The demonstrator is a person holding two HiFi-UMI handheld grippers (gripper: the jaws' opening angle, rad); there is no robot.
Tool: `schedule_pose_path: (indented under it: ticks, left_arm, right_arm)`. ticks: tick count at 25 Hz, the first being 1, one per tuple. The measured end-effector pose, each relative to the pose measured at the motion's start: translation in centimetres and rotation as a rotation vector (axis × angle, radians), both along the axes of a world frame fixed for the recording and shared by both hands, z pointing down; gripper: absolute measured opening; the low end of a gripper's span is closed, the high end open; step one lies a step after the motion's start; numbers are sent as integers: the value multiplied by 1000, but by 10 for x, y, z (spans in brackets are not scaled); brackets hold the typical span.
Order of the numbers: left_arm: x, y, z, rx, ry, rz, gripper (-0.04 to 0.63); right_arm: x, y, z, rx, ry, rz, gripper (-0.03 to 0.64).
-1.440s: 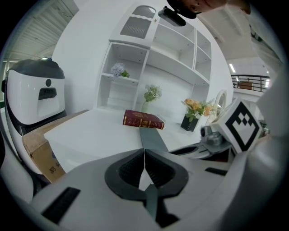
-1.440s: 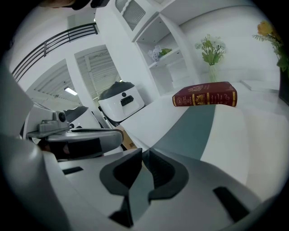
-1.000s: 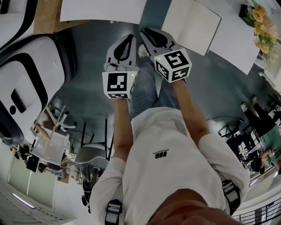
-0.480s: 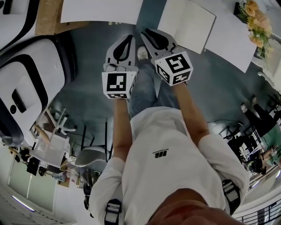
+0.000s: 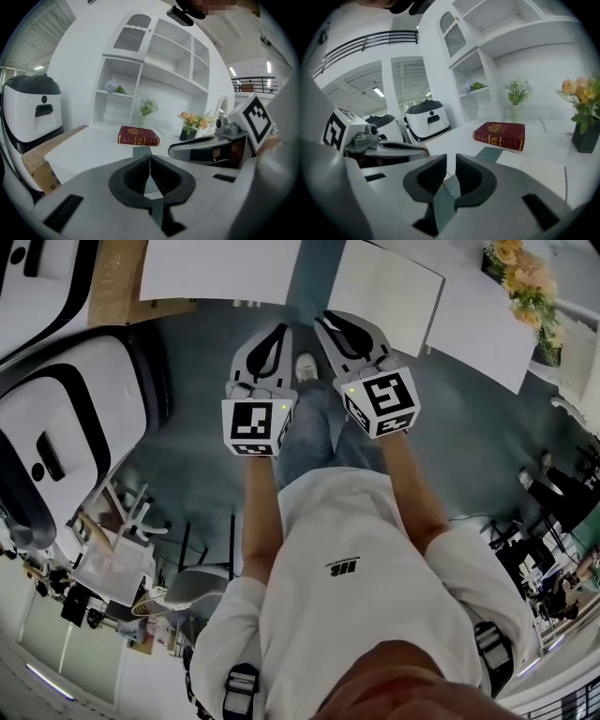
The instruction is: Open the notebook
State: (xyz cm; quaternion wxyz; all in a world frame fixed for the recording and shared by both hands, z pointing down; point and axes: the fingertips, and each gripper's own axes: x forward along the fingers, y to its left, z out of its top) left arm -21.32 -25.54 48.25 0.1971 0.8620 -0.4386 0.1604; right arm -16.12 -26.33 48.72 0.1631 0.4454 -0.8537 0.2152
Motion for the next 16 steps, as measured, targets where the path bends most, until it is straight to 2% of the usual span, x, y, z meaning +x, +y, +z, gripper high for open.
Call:
schedule_pose_path:
  ticks: [16]
  left_arm:
    - [19, 4, -24, 19, 6, 14, 0]
  right_arm:
    - [24, 11, -29, 51, 9, 23, 38]
